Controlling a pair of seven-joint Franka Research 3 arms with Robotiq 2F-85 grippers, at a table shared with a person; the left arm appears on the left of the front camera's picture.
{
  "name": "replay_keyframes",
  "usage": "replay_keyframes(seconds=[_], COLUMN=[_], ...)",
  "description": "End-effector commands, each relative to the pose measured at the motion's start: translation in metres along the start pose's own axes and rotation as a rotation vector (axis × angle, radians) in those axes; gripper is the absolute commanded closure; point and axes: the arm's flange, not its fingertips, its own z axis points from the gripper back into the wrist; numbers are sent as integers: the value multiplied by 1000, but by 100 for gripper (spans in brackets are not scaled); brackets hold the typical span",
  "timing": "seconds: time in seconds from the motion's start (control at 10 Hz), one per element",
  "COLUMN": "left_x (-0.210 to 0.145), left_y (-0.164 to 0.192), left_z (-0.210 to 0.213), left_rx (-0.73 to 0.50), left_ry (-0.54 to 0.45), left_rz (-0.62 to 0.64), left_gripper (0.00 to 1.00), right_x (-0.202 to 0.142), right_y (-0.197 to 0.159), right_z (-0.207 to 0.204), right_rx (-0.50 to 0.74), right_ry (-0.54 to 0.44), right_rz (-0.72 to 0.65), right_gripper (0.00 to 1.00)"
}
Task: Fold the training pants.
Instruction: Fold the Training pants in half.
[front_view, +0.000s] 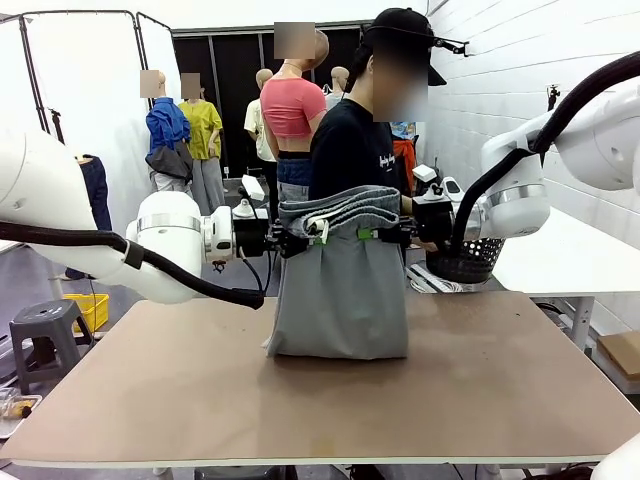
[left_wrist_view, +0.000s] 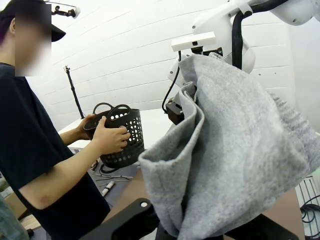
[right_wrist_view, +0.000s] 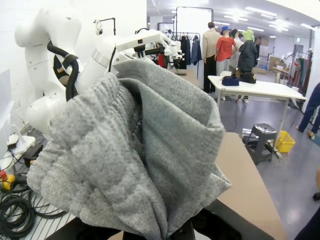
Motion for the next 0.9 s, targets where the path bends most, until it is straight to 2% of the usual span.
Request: replay_keyframes(seconds=[0.0,0.3,0.8], left_x=[12,33,78], left_y=[27,57,111], left_z=[1,-6,-15], left_rx=[14,44,48], left_ry=[34,51,44], left_rz=[-22,-49,-65], left_gripper=[100,100,100], right_x=[12,33,86], right_y=[-22,-50,-92], right_z=[-2,-3,-1], right_rx=[-6,-16,-59], right_ry=[-7,-3,-19], right_rz=[0,44,126], right_gripper=[100,100,100])
